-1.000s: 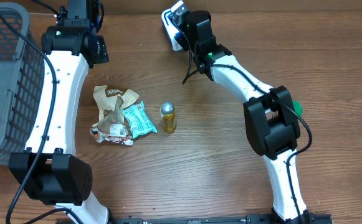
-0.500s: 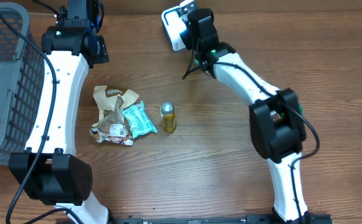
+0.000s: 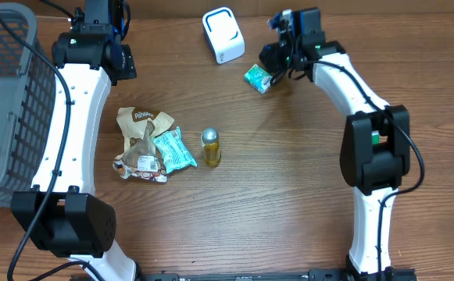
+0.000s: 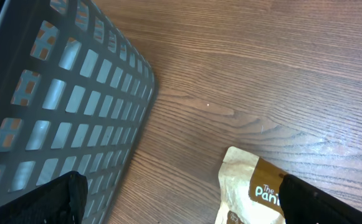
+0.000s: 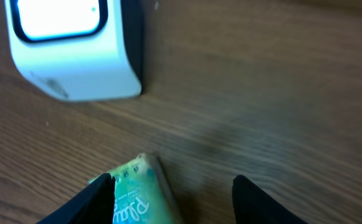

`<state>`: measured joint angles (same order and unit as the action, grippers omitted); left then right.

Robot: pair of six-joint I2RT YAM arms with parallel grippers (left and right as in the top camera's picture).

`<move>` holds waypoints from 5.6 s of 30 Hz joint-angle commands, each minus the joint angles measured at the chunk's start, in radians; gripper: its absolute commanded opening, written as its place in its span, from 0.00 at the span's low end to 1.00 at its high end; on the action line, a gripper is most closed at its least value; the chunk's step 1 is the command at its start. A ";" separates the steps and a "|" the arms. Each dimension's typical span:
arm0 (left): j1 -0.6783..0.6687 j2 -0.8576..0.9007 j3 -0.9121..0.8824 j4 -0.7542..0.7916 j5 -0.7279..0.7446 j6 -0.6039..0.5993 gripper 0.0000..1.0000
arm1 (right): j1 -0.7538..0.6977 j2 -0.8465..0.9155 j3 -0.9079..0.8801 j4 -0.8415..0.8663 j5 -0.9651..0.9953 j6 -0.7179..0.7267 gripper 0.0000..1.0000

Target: Scan the item barcode

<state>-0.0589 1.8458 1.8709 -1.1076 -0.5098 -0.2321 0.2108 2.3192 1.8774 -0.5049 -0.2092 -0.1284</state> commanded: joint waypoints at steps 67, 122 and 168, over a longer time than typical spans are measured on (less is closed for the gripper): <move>-0.009 -0.019 0.016 0.001 -0.013 0.008 1.00 | 0.364 -0.477 -0.006 -0.708 0.073 0.369 1.00; -0.009 -0.019 0.016 0.001 -0.013 0.008 1.00 | 0.613 -0.477 -0.335 -0.352 0.355 0.787 1.00; -0.009 -0.019 0.016 0.002 -0.013 0.008 0.99 | 0.612 -0.443 -0.371 -0.359 0.359 0.787 0.62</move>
<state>-0.0593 1.8458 1.8709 -1.1072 -0.5102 -0.2321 0.8207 1.8744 1.5143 -0.8680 0.1352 0.6582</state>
